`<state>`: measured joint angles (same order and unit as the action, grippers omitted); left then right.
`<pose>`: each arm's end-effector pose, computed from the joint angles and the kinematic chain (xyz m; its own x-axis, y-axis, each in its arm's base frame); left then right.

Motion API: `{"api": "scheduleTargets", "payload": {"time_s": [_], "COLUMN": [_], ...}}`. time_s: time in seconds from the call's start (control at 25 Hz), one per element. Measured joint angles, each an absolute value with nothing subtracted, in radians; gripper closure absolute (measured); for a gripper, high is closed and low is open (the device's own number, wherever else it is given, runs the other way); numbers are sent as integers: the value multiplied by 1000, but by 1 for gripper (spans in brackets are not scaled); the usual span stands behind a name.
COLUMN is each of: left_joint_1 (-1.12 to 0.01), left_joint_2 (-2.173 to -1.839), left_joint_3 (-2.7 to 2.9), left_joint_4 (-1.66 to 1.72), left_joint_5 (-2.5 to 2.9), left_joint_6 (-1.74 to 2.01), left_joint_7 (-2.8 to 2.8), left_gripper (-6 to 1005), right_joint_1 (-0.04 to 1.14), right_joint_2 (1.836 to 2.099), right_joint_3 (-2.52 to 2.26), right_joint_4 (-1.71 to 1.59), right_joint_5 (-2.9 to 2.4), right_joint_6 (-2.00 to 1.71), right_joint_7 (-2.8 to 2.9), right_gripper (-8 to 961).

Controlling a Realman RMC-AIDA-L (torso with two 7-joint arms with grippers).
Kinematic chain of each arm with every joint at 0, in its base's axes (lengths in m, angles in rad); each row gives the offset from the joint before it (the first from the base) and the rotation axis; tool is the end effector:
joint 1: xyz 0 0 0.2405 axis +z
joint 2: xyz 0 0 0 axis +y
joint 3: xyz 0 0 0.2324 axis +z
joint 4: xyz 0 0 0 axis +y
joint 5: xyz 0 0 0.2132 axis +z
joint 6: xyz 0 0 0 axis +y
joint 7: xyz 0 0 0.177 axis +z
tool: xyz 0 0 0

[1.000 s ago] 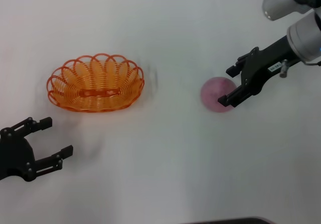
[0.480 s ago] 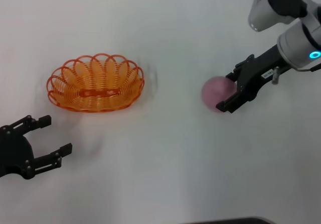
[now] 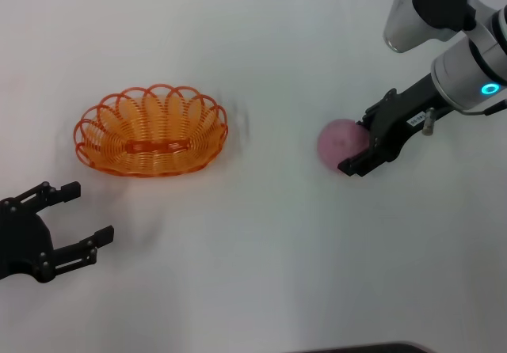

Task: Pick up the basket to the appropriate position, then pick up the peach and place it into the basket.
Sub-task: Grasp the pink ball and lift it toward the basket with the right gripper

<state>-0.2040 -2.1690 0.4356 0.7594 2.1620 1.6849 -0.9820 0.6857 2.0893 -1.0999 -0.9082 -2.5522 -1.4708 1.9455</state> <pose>-0.3208 0.2282 -0.0118 0.8386 0.2701 0.4731 0.4543 -0.8260 -0.3336 0.2318 0.3529 -0.0418 0.8571 -0.4588 0.2342 -0.4191 -0.8854 -0.2009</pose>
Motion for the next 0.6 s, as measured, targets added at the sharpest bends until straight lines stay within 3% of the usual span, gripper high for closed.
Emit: {"api": "scheduleTargets", "payload": {"time_s": [0.2, 0.4, 0.6], "left_joint_1": [-204, -204, -205], "left_joint_2": [-2169, -2169, -2169], "left_joint_3": [436, 436, 436], "left_joint_4": [758, 758, 758], "left_joint_5": [2158, 2156, 2156], "left_joint_6": [1684, 1685, 1688], "left_joint_7": [-982, -986, -988], "left_gripper": [159, 159, 159], "right_joint_1": [685, 661, 650], "right_joint_2": [2089, 2088, 2087], "right_joint_3": [-1100, -1086, -1053], "right_joint_4": [-922, -984, -1028], "right_joint_5": [-2542, -2499, -2455], "right_joint_6": [-1497, -1528, -1556], "right_joint_7": [1943, 1942, 1933], "right_gripper": [155, 398, 566]}}
